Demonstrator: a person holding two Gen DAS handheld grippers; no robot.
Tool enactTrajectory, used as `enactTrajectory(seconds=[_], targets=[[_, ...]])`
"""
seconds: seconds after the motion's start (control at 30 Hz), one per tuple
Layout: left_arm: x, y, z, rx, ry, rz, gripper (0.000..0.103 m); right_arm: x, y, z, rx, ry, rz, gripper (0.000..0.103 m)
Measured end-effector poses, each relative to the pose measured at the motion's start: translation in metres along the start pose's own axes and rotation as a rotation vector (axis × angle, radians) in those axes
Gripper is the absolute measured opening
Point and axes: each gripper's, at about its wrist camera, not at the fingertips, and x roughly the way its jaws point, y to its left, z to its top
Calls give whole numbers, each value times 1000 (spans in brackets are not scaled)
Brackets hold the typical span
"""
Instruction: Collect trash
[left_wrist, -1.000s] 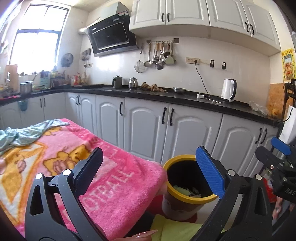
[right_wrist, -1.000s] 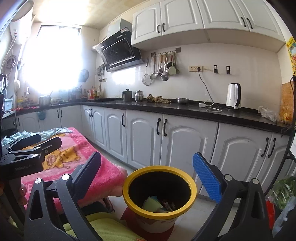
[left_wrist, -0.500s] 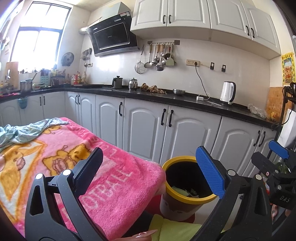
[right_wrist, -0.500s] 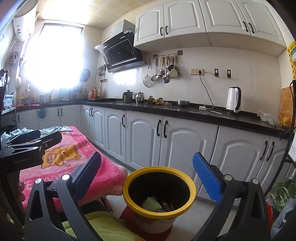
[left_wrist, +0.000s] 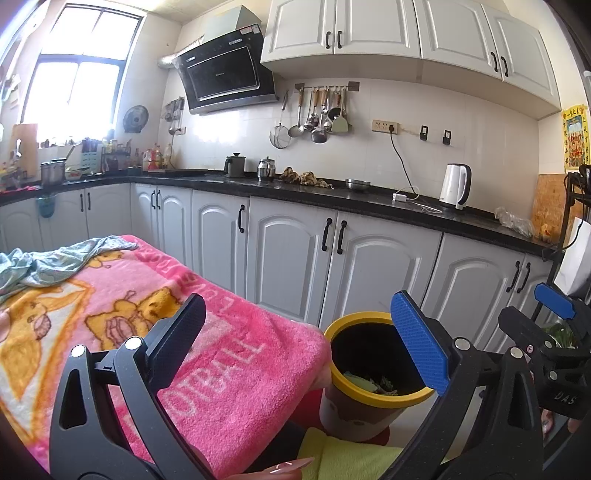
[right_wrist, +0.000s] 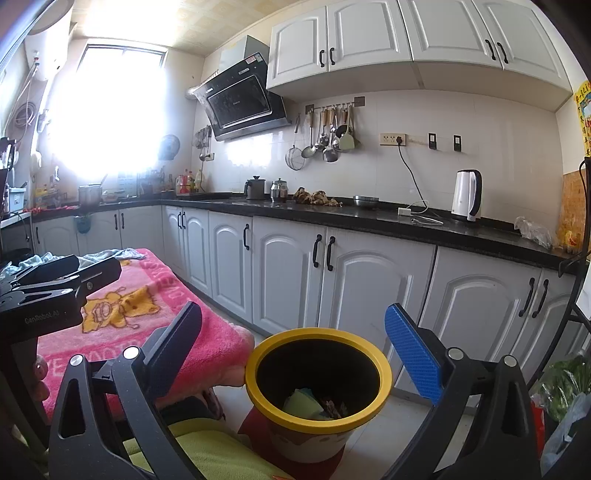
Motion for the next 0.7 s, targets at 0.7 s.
enactTrajectory(seconds=[0.7], targets=[[-1,1,1,-2,-6,0,92,0,0,1,2,1,-1,97]])
